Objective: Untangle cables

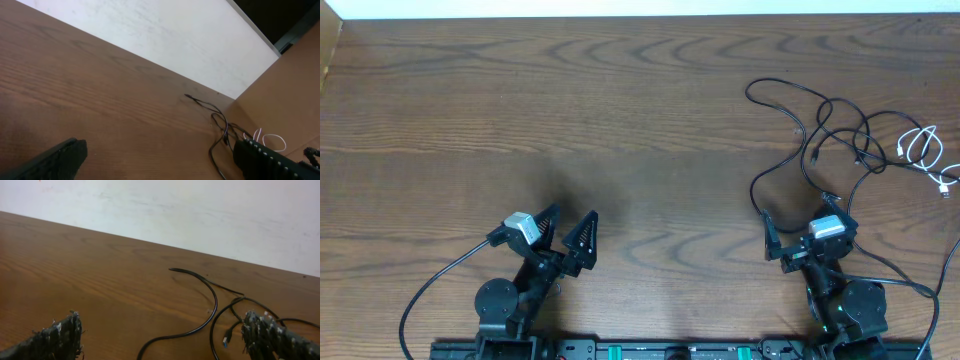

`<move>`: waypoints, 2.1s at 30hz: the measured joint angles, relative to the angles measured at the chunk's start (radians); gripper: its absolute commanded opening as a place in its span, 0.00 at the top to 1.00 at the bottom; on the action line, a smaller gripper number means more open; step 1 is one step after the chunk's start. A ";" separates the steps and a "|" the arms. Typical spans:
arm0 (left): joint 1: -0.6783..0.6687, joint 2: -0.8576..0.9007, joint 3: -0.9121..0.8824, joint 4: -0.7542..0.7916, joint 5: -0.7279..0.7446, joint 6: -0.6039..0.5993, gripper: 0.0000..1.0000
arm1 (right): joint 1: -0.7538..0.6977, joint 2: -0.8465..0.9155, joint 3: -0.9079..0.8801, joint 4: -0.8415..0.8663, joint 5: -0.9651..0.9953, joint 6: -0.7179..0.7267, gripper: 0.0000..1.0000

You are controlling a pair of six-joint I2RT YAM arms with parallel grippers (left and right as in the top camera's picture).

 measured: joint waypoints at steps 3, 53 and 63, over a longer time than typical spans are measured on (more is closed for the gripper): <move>0.000 0.000 0.000 0.000 0.000 0.000 0.01 | 0.000 0.000 0.000 0.000 0.000 0.000 0.01; 0.000 0.000 0.000 -0.026 -0.352 0.019 0.01 | 0.000 0.000 0.000 0.000 0.000 0.000 0.01; 0.000 0.000 0.000 -0.026 -0.352 0.019 0.01 | 0.000 0.000 0.000 0.000 0.000 0.000 0.01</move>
